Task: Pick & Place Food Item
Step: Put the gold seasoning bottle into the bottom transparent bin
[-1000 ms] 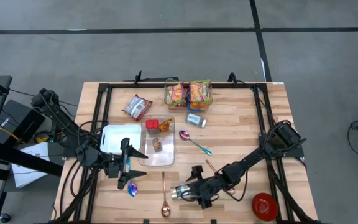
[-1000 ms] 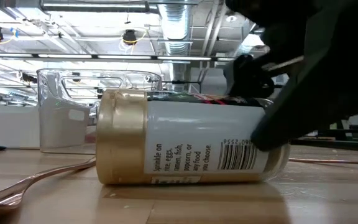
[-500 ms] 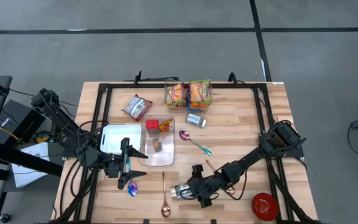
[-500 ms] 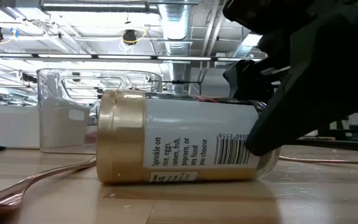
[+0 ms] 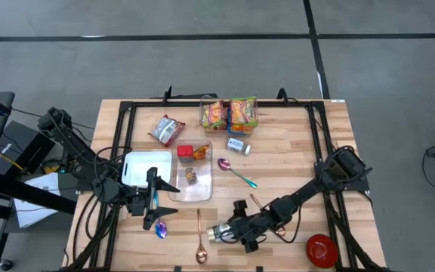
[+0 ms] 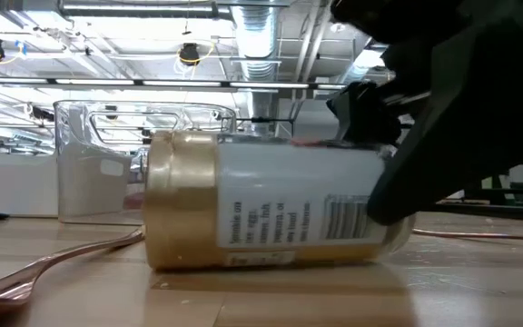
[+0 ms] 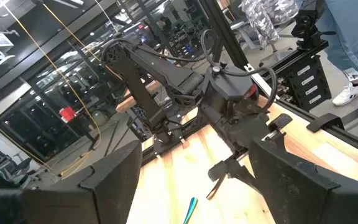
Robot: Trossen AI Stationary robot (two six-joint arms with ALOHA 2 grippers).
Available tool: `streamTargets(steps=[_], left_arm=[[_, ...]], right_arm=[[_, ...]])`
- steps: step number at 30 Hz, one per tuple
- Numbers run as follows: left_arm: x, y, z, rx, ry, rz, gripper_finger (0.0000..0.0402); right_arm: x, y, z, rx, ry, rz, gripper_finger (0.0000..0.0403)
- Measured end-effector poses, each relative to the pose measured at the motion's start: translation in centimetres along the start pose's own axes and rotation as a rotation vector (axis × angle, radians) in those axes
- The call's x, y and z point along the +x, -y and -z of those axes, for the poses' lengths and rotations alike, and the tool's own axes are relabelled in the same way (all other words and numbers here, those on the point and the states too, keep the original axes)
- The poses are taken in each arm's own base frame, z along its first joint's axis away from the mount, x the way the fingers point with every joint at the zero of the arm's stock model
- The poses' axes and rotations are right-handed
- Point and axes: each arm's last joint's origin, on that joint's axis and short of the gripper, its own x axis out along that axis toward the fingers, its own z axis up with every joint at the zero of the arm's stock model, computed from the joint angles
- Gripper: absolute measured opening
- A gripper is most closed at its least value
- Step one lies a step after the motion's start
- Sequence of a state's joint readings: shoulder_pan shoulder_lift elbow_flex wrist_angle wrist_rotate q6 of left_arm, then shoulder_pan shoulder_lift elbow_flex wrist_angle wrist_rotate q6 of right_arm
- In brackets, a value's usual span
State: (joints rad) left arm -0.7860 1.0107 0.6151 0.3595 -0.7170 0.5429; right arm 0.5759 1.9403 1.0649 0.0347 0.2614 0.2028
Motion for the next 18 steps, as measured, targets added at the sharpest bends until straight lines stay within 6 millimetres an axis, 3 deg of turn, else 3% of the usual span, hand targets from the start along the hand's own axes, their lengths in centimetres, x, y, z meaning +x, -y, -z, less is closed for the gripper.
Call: streamTargets(steps=[8,12,18], left_arm=[[0.3,0.4,0.2,0.055,-0.013,0.008,0.0289],[1.4,1.6,0.6,0.178,-0.025,0.008,0.0289],[3.6,2.6,0.0,0.329,0.007,-0.078,0.0291]], right_arm=[[-3.3,-0.5,-1.9,-0.031,0.079,-0.02,0.0268],[-6.2,-0.5,-3.1,-0.062,0.143,0.027,0.0268],[-10.4,1.0,-4.9,-0.062,0.222,0.102,0.0268]])
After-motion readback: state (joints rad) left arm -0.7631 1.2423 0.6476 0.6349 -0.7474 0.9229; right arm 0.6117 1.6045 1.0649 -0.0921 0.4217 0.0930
